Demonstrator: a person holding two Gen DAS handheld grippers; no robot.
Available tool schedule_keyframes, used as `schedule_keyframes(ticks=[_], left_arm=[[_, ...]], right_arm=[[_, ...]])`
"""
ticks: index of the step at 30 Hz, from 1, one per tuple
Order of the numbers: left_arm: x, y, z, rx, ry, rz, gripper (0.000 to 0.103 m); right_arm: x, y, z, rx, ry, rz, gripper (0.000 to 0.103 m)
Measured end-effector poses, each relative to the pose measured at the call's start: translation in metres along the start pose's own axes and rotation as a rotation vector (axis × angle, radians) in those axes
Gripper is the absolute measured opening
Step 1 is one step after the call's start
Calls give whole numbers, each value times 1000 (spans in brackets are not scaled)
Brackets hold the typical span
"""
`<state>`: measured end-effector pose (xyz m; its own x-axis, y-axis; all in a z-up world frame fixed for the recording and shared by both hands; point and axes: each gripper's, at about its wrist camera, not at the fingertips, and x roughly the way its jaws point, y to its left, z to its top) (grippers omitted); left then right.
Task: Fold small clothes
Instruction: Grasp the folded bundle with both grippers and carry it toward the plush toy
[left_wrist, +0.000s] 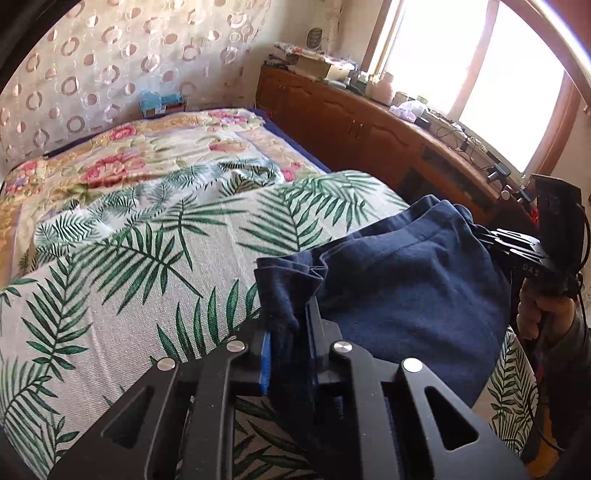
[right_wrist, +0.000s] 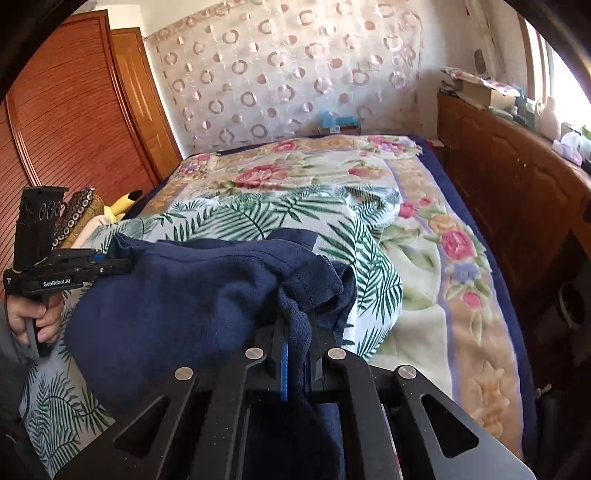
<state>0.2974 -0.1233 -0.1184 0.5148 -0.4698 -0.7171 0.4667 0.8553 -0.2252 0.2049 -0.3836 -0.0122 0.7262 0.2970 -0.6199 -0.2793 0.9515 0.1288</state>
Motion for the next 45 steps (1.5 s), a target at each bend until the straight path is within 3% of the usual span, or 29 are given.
schedule_keyframes(ticks=[7, 11, 21, 28, 36, 43, 45], left_arm=[[-55, -21, 0, 29, -130, -25, 14], [-83, -27, 0, 38, -183, -23, 13], [-170, -4, -7, 28, -316, 100, 13], [-242, 47, -32, -30, -404, 253, 13], [-292, 102, -63, -128, -491, 405, 13], [-298, 146, -101, -262, -555, 506, 13], [-293, 159, -110, -299, -537, 540, 13]], right_arm=[[-36, 15, 0, -46, -116, -31, 5], [-48, 36, -2, -123, -136, -31, 4], [-54, 90, 14, -238, -224, 41, 4], [-23, 157, 49, -373, -278, 151, 4], [36, 228, 103, -518, -297, 224, 4], [87, 265, 147, -633, -288, 243, 4], [109, 285, 161, -675, -278, 243, 4]])
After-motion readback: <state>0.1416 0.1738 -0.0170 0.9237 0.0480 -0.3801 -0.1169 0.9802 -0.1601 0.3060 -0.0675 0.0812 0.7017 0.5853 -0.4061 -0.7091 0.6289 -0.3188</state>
